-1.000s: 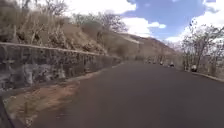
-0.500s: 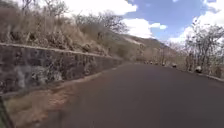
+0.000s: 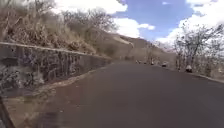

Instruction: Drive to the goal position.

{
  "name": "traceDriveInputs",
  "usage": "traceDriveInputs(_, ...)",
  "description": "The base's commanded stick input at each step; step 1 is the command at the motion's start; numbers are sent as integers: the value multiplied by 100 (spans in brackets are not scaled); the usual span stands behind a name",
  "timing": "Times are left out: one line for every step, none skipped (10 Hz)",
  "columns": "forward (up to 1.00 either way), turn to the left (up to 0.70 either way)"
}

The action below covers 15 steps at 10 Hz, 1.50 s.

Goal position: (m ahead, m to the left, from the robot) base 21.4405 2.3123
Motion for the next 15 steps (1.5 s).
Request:
traceDriveInputs(70, 0)
traceDriveInputs(70, 0)
traceDriveInputs(70, 0)
traceDriveInputs(70, 0)
traceDriveInputs(70, 0)
traceDriveInputs(70, 0)
traceDriveInputs(70, 0)
traceDriveInputs(70, 0)
traceDriveInputs(70, 0)
traceDriveInputs(70, 0)
traceDriveInputs(70, 0)
traceDriveInputs(70, 0)
traceDriveInputs(70, 0)
traceDriveInputs(70, 0)
traceDriveInputs(70, 0)
